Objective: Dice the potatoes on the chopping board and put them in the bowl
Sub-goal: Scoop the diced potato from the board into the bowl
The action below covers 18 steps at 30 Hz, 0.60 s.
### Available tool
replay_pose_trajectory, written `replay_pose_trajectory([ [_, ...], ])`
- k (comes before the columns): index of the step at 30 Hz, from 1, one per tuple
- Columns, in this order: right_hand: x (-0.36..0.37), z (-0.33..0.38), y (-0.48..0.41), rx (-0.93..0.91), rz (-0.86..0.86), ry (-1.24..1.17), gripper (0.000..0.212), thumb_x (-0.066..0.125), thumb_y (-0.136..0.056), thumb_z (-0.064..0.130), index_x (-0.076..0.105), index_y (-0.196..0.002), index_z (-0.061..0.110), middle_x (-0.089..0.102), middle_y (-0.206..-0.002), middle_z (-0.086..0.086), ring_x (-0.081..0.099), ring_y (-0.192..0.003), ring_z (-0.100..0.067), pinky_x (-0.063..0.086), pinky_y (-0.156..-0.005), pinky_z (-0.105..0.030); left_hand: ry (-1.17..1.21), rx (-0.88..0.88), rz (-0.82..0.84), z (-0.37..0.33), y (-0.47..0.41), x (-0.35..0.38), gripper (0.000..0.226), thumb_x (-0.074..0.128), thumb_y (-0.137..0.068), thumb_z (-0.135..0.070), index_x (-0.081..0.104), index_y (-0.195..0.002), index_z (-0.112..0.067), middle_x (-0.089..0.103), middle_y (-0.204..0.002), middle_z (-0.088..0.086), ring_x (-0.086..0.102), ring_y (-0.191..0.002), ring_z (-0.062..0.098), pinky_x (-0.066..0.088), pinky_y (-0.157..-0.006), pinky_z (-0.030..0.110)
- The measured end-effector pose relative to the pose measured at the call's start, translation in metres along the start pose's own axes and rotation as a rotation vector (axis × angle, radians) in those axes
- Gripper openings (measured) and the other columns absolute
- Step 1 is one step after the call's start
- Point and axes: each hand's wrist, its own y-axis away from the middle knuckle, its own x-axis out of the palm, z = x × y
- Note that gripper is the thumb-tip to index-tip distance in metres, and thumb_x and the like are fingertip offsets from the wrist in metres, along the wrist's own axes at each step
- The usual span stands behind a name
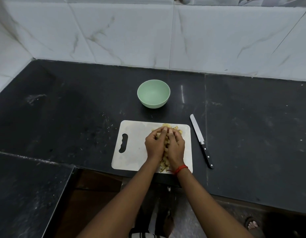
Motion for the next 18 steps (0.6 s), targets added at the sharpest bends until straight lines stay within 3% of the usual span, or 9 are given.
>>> replay_pose_trajectory([
  [4,0.008,0.006,0.005,0.017,-0.045,-0.047,0.026,0.046,-0.105,0.018,0.072,-0.107,0.014,0.073,-0.105,-0.001,0.068,-0.103,-0.015,0.056,-0.092,-0.036,0.117,-0.081,-0.063,-0.012,0.004,0.004,0.025,0.063,-0.099,-0.037,0.078,-0.086,-0.022,0.077,-0.086,-0.008,0.072,-0.086,0.007,0.058,-0.081,0.025],
  [7,0.013,0.014,0.004,0.047,-0.085,-0.120,0.028,0.045,-0.105,0.017,0.072,-0.105,0.010,0.074,-0.104,-0.003,0.069,-0.103,-0.018,0.056,-0.086,-0.028,0.251,-0.134,-0.045,-0.023,0.005,0.003,0.033,0.054,-0.105,-0.033,0.079,-0.092,-0.016,0.078,-0.090,-0.005,0.073,-0.089,0.007,0.056,-0.078,0.019],
  [12,0.016,0.031,0.005,0.090,-0.109,-0.259,0.032,0.044,-0.105,0.015,0.072,-0.104,-0.001,0.076,-0.102,-0.007,0.072,-0.094,-0.011,0.055,-0.075,-0.019,0.433,-0.242,0.042,-0.032,0.002,-0.001,0.035,0.053,-0.105,-0.033,0.078,-0.101,-0.009,0.078,-0.104,0.005,0.073,-0.102,0.023,0.058,-0.092,0.037],
  [18,0.018,0.036,0.007,0.218,-0.128,-0.377,0.037,0.044,-0.103,0.018,0.074,-0.101,-0.002,0.076,-0.100,-0.012,0.073,-0.094,-0.020,0.059,-0.079,-0.030,0.484,-0.308,0.032,-0.031,0.010,-0.003,0.030,0.057,-0.103,-0.029,0.077,-0.104,-0.008,0.078,-0.102,0.006,0.075,-0.097,0.023,0.060,-0.085,0.036],
])
